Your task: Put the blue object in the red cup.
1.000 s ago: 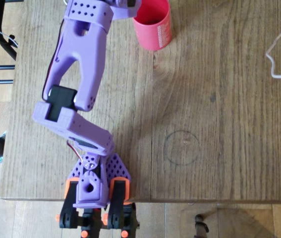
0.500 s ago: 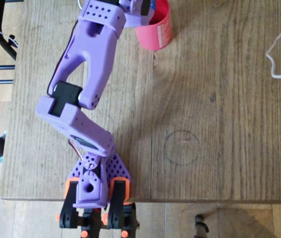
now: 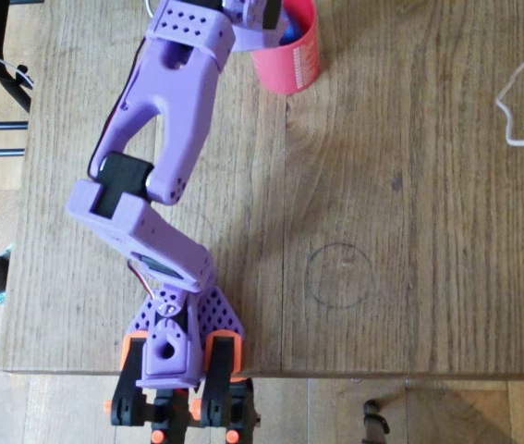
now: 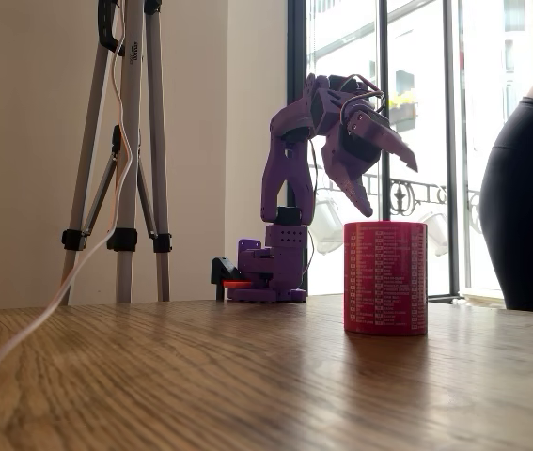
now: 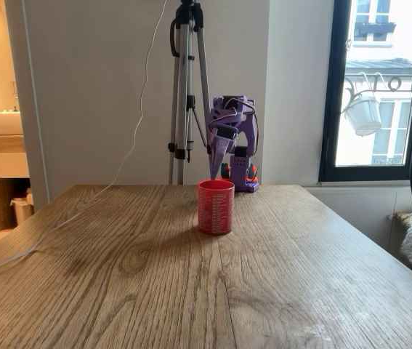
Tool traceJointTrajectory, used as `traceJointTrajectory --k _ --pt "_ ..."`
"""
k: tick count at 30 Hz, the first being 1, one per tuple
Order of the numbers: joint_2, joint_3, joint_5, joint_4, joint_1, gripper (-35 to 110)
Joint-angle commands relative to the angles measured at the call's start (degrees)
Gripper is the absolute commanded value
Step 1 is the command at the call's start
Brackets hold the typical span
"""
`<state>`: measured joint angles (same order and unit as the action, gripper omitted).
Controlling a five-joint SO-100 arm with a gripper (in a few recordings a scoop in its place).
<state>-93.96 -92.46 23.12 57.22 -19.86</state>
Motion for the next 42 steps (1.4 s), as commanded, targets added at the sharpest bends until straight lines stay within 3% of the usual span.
traceJointTrajectory --k 1,11,12,13,30,42 --pt "-0.97 0.97 0.35 -0.26 -0.62 35" --pt "-0.79 0.97 0.88 0.53 -0.62 36" --pt "-0.79 1.05 1.23 0.53 -0.62 31" --pt "-0.79 1.23 1.76 0.0 -0.53 1" --pt "-0.97 2.9 4.13 -2.11 0.79 1" --pt "-18.37 5.1 -5.36 5.1 19.78 0"
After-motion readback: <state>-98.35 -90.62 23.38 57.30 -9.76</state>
